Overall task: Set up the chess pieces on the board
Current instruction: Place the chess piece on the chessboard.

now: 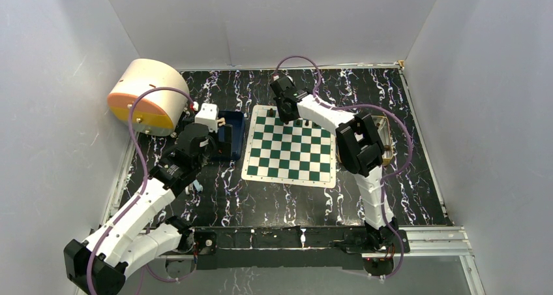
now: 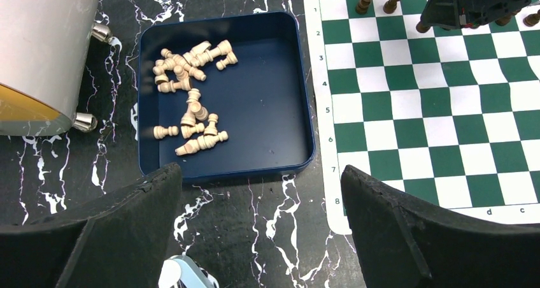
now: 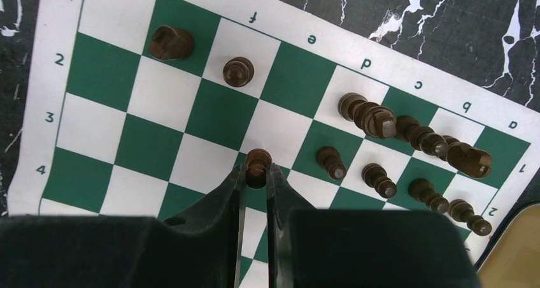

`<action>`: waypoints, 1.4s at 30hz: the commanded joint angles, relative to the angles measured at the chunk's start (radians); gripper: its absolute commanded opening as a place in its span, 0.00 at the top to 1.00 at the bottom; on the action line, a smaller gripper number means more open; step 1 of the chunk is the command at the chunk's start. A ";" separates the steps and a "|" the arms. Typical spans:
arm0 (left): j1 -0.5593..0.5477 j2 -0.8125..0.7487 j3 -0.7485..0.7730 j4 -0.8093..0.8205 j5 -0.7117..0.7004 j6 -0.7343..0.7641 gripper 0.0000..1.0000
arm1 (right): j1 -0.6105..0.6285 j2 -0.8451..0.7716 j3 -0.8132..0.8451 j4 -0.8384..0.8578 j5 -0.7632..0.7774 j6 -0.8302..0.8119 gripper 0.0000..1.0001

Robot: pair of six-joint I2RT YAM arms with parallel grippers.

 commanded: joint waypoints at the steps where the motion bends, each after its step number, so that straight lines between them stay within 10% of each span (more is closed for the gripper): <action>1: -0.002 -0.030 -0.007 0.012 -0.027 0.008 0.08 | -0.002 0.016 0.052 -0.008 0.023 0.011 0.78; 42: -0.002 -0.036 -0.010 0.017 -0.010 0.013 0.08 | -0.009 0.061 0.080 -0.009 0.054 -0.015 0.65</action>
